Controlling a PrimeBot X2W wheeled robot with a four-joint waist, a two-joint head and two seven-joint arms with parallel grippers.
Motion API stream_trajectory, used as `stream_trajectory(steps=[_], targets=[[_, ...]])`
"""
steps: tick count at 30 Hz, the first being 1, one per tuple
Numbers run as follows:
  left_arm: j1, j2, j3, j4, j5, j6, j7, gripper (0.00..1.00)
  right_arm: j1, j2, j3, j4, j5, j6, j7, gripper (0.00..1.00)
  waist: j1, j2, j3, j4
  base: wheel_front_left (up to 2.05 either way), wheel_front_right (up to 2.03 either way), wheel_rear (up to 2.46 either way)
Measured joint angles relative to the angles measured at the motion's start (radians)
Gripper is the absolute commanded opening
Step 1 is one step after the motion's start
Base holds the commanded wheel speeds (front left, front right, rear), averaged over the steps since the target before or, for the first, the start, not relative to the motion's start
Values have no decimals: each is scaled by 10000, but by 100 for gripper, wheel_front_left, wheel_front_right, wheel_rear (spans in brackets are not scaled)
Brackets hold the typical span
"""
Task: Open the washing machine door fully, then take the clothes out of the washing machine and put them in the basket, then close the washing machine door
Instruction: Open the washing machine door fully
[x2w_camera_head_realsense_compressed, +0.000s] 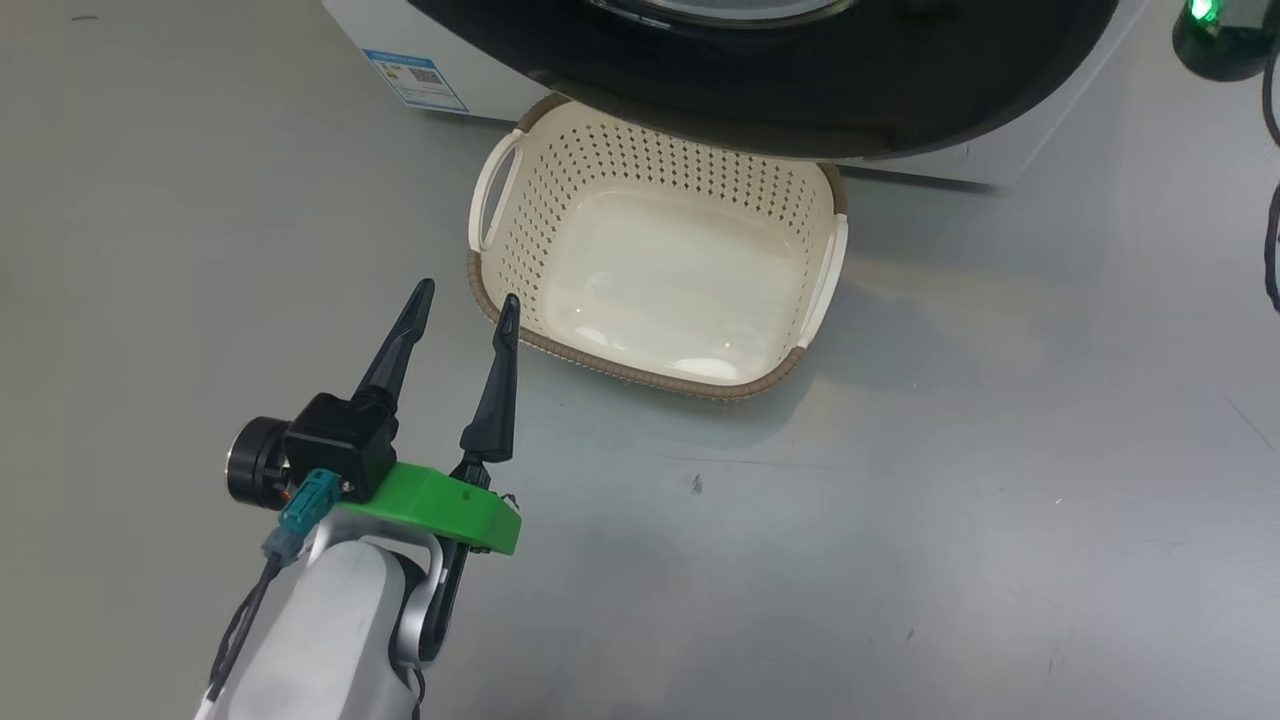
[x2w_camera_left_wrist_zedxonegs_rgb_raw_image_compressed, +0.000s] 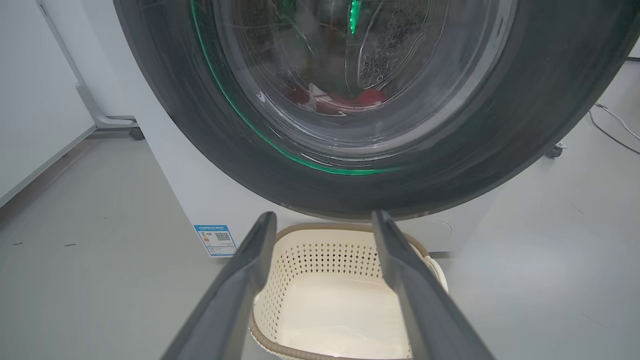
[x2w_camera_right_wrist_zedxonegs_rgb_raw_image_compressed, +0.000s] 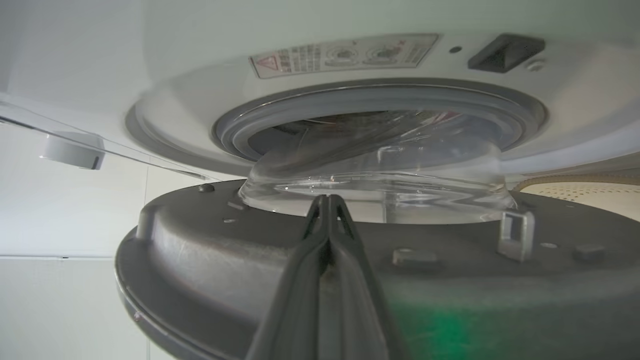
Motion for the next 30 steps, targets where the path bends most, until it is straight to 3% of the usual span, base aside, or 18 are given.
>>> stream_trajectory(steps=[17,30], targets=[[292,2,125,173,13,71,0,100,1360,462,428,113,272,525,1074,0,0,0,-821,-217,0,0,0],[796,6,132,383,309,82,0,100,2559,997,706,19,706,738,1770,0,0,0,-1670,-159,0,0,0]])
